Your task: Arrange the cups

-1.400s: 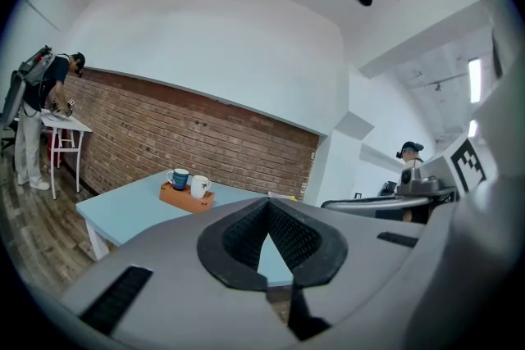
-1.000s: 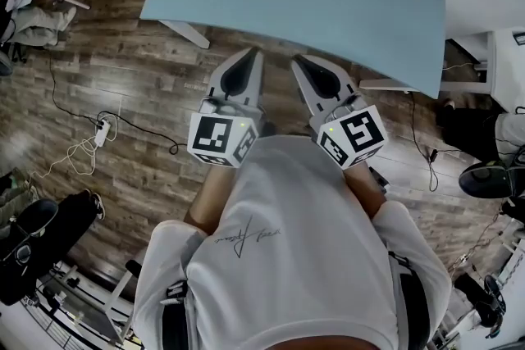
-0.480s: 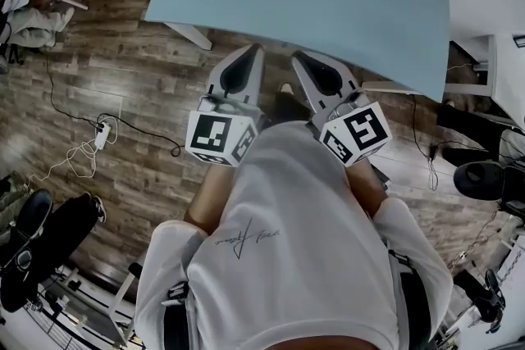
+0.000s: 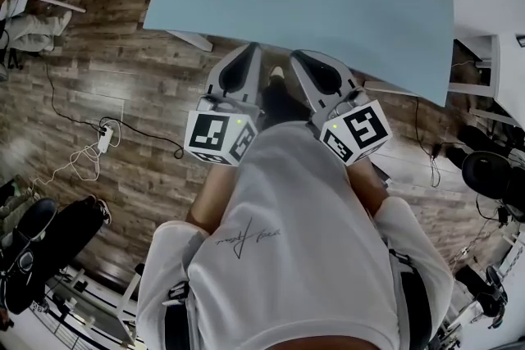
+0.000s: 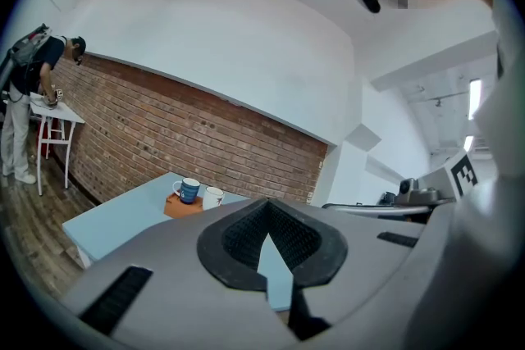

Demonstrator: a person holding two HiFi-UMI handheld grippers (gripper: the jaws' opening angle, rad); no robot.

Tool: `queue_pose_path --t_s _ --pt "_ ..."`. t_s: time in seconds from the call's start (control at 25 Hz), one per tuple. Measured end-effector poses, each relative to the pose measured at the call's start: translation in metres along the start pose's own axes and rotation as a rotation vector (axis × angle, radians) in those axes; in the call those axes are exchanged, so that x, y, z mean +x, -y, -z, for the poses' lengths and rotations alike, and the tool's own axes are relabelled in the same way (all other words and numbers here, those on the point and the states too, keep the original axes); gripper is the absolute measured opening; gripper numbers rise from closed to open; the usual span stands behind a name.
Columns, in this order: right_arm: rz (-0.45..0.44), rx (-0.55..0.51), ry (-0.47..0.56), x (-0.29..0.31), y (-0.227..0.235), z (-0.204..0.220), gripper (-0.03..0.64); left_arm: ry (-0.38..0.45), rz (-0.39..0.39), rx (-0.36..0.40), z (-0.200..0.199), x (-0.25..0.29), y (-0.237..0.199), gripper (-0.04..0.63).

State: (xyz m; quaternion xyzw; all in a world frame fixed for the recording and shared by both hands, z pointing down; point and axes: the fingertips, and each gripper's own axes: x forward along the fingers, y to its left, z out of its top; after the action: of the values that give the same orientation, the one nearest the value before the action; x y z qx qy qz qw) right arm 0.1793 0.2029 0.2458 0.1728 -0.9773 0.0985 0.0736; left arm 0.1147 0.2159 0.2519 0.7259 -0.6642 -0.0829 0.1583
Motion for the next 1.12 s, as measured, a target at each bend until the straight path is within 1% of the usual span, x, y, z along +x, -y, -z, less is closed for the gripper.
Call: queue_pose_path --t_s 0.12,0.28,0.52,0.84,1.12 --pt "-0.009 0.004 -0.005 0.009 0.007 -0.002 0.021 0.003 -0.010 -0.003 -0.005 0.010 -0.006 0.008" --pt "0.002 0.006 -0.029 0.022 0.023 -0.001 0.021 -0.018 0.005 -0.007 -0.006 0.025 -0.011 0.008" --pt "0.003 0.038 -0.048 0.046 0.045 -0.001 0.021 -0.056 0.014 -0.029 -0.004 0.050 -0.025 0.008" --pt "0.020 0.057 -0.069 0.078 0.085 -0.003 0.021 -0.080 0.016 -0.005 -0.010 0.095 -0.044 0.008" --pt "0.016 0.045 -0.040 0.095 0.119 -0.020 0.021 -0.070 0.009 0.017 -0.021 0.129 -0.054 0.008"
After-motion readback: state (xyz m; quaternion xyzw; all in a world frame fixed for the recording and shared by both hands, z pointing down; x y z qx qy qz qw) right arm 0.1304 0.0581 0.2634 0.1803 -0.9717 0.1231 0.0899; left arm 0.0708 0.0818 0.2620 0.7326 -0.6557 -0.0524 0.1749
